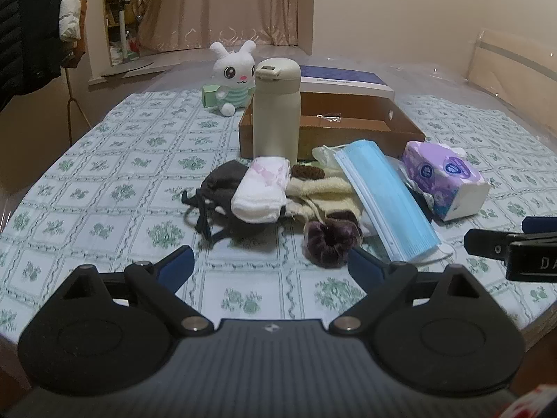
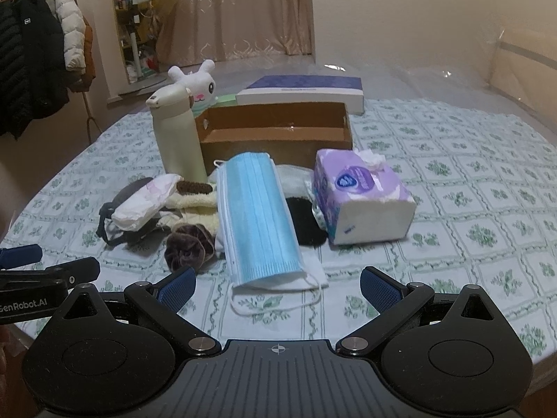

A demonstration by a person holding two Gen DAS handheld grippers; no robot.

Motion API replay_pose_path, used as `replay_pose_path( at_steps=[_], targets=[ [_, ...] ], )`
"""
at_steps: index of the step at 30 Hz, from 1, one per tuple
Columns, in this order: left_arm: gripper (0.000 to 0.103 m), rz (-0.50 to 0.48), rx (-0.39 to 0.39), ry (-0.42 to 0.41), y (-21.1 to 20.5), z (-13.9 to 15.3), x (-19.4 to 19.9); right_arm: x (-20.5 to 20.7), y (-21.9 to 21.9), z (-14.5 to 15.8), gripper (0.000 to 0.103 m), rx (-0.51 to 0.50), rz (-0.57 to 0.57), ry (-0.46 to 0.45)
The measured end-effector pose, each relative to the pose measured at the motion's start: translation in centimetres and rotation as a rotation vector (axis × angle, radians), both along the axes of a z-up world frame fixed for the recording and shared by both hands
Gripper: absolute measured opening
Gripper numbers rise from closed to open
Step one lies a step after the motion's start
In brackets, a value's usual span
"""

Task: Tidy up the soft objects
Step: 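Close the right gripper on the blue mask while the left approaches the white towel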

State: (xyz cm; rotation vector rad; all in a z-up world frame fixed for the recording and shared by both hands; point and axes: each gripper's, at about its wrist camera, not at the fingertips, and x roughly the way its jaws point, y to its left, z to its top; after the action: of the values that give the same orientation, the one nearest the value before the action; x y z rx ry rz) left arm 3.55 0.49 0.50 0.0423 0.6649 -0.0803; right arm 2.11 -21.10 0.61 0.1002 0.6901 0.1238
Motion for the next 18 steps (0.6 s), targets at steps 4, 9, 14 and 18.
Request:
replay_pose_path(
  at_steps=[4,9,14,18],
  targets=[
    [0.093,-0.008,0.011,-0.006,0.2,0.0,1.6,1.2,0.2,0.0,0.101,-0.006,0.012,-0.014],
    [0.091,-0.025,0.025,-0.006,0.4,-0.3,3.6,2.9,0.6,-0.3,0.101,-0.006,0.031,-0.025],
    [0.091,-0.048,0.039,-0.001,0.2,-0.8,5.6,4.5,1.0,-0.7,0.101,-0.013,0.048,-0.029],
    [0.091,-0.055,0.036,0.006,0.3,-1.3,7.2,5.8,1.3,-1.2,0.101,-0.025,0.058,-0.034]
  ],
)
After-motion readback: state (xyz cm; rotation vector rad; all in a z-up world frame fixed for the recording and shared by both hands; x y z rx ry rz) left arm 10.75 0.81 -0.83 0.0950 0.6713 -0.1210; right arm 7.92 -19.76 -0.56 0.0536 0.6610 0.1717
